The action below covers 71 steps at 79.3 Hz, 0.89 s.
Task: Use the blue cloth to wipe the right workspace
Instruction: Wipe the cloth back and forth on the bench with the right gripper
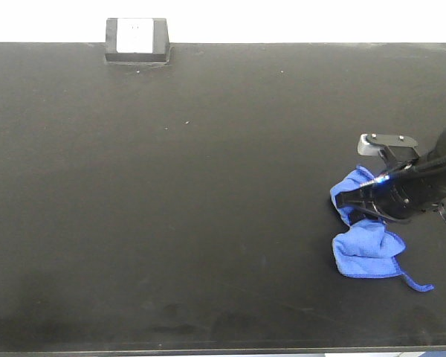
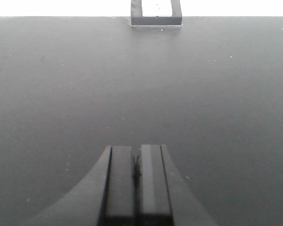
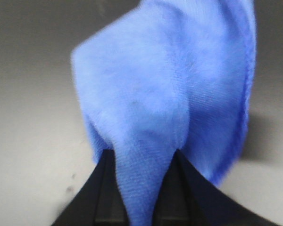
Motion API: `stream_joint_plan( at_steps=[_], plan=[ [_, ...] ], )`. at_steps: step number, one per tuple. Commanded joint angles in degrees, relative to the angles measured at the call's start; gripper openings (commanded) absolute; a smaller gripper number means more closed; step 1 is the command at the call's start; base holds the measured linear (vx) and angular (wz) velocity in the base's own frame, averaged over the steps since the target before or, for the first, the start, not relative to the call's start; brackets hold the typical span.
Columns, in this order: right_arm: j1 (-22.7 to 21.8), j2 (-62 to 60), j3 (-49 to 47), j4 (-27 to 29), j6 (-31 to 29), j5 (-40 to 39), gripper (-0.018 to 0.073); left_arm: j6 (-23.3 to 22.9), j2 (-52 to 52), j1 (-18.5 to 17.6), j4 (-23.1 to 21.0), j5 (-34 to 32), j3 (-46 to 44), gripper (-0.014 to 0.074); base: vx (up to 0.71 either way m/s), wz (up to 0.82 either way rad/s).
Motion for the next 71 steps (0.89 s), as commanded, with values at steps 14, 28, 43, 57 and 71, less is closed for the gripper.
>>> stream_joint_plan(
  at_steps=[14,28,43,57,71],
  plan=[
    [10.2,-0.4,-1.1,4.4,-3.6,-1.9,-0.0003,0.0,-0.5,-0.3,-0.1,-4.9,-1.5,-0.0006,0.0,0.0],
    [18.6,-0.3,-1.0,3.1,-3.5,-5.8,-0.0003,0.0,-0.5,-0.3,-0.1,-4.9,-1.5,-0.0006,0.0,0.0],
    [13.0,1.4,-0.9,-7.8,4.6,-8.0,-0.0003,0.0,-0.5,-0.3,-0.1,-4.9,-1.5,-0.0006,0.0,0.0],
    [2.9,3.2,-0.9,-15.6,10.3,-7.3,-0.0003,0.0,-0.5,-0.3,-0.1,-4.9,-1.5,-0.0006,0.0,0.0],
    [-1.0,3.2,-0.9,-13.4,9.7,-6.2,-0.0003,0.0,-0.5,-0.3,-0.1,-4.9,-1.5,-0.0006,0.0,0.0]
  ],
)
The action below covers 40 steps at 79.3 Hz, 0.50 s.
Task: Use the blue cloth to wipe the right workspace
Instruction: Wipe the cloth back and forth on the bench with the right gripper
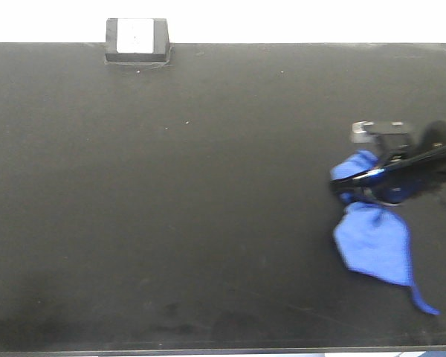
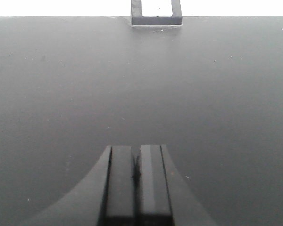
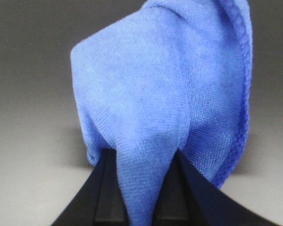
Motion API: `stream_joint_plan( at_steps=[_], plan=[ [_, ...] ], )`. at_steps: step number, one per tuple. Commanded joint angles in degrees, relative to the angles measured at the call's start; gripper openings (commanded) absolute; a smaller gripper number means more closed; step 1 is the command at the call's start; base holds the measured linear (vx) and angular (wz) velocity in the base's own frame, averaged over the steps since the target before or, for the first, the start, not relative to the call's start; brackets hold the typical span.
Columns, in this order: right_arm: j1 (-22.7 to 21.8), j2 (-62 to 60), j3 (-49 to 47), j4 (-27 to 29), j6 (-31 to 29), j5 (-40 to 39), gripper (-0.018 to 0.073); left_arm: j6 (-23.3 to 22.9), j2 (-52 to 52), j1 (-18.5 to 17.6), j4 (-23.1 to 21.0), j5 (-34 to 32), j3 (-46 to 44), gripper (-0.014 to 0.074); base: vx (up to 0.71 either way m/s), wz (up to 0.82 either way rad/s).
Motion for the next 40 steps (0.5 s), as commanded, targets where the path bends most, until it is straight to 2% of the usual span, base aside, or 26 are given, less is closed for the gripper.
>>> stream_joint_plan(
  at_steps=[1,9,15,22,30,40],
  plan=[
    [-1.0,0.2,0.3,-1.6,-0.6,3.6,-0.0003,0.0,-0.5,-0.3,-0.1,-4.9,-1.5,-0.0006,0.0,0.0],
    [2.2,0.2,0.3,3.8,-5.1,5.1,-0.0003,0.0,-0.5,-0.3,-0.1,-4.9,-1.5,-0.0006,0.0,0.0],
    [6.9,0.2,0.3,8.5,-9.8,6.0,-0.0003,0.0,-0.5,-0.3,-0.1,-4.9,-1.5,-0.0006,0.0,0.0],
    [12.4,0.2,0.3,12.2,-12.6,6.4,-0.0003,0.0,-0.5,-0.3,-0.1,-4.9,-1.5,-0.0006,0.0,0.0],
    [16.8,0.2,0.3,12.4,-13.6,5.6,-0.0003,0.0,-0.5,-0.3,-0.1,-4.9,-1.5,-0.0006,0.0,0.0],
    [16.6,0.2,0.3,9.1,-12.5,3.3,-0.0003,0.0,-0.5,-0.3,-0.1,-4.9,-1.5,-0.0006,0.0,0.0]
  ],
)
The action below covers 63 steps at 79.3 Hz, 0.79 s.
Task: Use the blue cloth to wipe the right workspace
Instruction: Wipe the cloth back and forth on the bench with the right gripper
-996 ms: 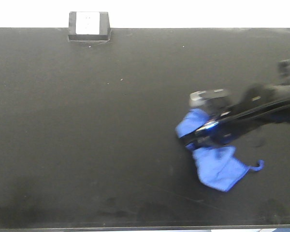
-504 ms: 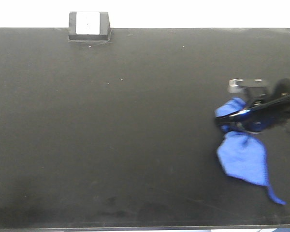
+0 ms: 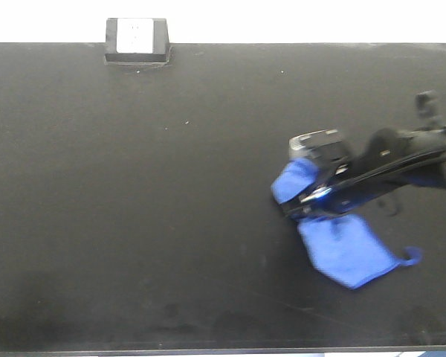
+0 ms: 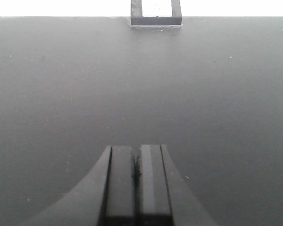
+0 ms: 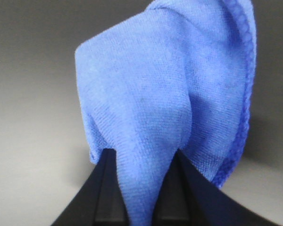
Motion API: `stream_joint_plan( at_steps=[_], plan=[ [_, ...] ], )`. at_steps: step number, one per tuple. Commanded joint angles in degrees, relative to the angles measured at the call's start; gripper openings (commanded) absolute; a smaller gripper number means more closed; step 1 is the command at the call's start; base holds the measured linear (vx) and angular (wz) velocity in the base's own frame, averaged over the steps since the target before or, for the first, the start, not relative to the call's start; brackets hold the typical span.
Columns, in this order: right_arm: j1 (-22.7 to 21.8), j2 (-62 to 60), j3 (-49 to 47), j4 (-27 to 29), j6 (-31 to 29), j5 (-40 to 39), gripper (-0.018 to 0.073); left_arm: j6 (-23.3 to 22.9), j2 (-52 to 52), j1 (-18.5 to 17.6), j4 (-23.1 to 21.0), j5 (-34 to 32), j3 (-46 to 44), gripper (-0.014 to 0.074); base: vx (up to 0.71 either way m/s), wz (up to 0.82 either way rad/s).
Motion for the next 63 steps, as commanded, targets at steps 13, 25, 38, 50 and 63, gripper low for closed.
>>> stream_joint_plan(
  at_steps=[13,25,38,50,63],
  plan=[
    [-7.5,0.0,0.3,-5.3,3.2,1.0,-0.0003,0.0,-0.5,-0.3,-0.1,-4.9,-1.5,-0.0006,0.0,0.0],
    [-15.3,0.0,0.3,-5.3,3.1,0.9,-0.0003,0.0,-0.5,-0.3,-0.1,-4.9,-1.5,-0.0006,0.0,0.0],
    [-17.6,-0.1,0.3,-5.4,2.8,1.5,0.0006,0.0,-0.5,-0.3,-0.1,-4.9,-1.5,-0.0006,0.0,0.0],
    [-17.3,-1.2,0.3,-4.0,0.8,1.5,0.0066,0.0,-0.5,-0.3,-0.1,-4.9,-1.5,-0.0006,0.0,0.0],
    [-17.3,-3.8,0.3,-4.0,-0.1,1.9,0.0238,0.0,-0.5,-0.3,-0.1,-4.9,-1.5,-0.0006,0.0,0.0]
  ],
)
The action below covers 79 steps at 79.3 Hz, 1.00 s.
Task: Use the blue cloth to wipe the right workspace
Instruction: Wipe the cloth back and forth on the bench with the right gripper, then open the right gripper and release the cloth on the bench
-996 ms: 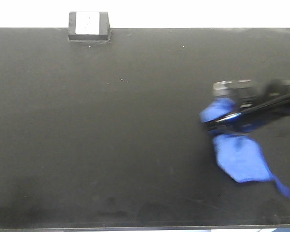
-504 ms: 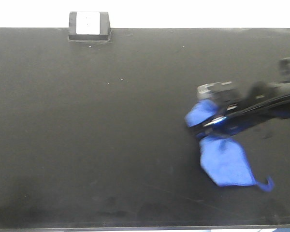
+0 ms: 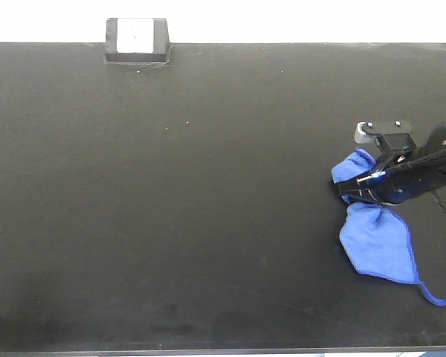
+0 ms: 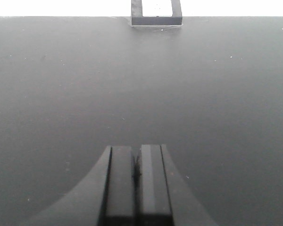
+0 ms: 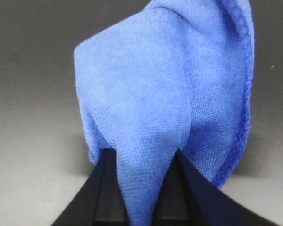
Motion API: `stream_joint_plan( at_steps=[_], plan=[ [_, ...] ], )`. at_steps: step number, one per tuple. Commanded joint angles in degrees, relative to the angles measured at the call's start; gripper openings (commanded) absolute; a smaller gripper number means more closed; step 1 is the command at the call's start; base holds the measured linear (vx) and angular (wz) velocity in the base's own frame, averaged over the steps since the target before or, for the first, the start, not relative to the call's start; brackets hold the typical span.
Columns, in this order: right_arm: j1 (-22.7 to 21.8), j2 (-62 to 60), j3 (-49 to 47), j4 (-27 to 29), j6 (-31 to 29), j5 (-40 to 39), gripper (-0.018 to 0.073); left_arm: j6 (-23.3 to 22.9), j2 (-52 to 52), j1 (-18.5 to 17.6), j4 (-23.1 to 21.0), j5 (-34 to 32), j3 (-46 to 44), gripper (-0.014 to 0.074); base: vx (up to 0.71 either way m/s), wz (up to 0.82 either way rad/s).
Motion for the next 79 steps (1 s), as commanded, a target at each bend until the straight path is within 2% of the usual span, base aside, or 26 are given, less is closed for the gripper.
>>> stream_joint_plan(
  at_steps=[1,11,22,29,40,48,57,68,71,79],
  plan=[
    [-0.5,-2.8,-0.1,-1.1,-1.1,2.5,0.0249,0.0,-0.5,-0.3,-0.1,-4.9,-1.5,-0.0006,0.0,0.0],
    [-0.5,-5.5,-0.1,-0.9,0.0,3.0,0.0435,0.0,-0.5,-0.3,-0.1,-4.9,-1.5,-0.0006,0.0,0.0],
    [-0.5,-10.3,-0.1,-1.0,0.1,4.3,0.0571,0.0,-0.5,-0.3,-0.1,-4.9,-1.5,-0.0006,0.0,0.0],
    [-0.5,-14.3,-0.1,-1.0,0.1,5.1,0.0597,0.0,-0.5,-0.3,-0.1,-4.9,-1.5,-0.0006,0.0,0.0],
    [-0.5,-22.4,-0.1,-0.9,0.1,8.5,0.0575,0.0,-0.5,-0.3,-0.1,-4.9,-1.5,-0.0006,0.0,0.0],
    [-0.5,-30.9,-0.1,-0.8,0.2,13.2,0.0518,0.0,-0.5,-0.3,-0.1,-4.9,-1.5,-0.0006,0.0,0.0],
    [-0.5,-39.7,-0.1,-0.8,1.0,18.0,0.0381,0.0,-0.5,-0.3,-0.1,-4.9,-1.5,-0.0006,0.0,0.0],
    [-0.5,-52.7,-0.1,-0.8,4.0,21.3,0.0106,0.0,-0.5,-0.3,-0.1,-4.9,-1.5,-0.0006,0.0,0.0],
    [-0.5,-57.3,-0.1,-0.8,5.1,21.4,0.0004,0.0,-0.5,-0.3,-0.1,-4.9,-1.5,-0.0006,0.0,0.0],
    [-0.5,-65.2,-0.1,-1.0,6.7,20.3,-0.0011,0.0,-0.5,-0.3,-0.1,-4.9,-1.5,-0.0006,0.0,0.0]
  ],
)
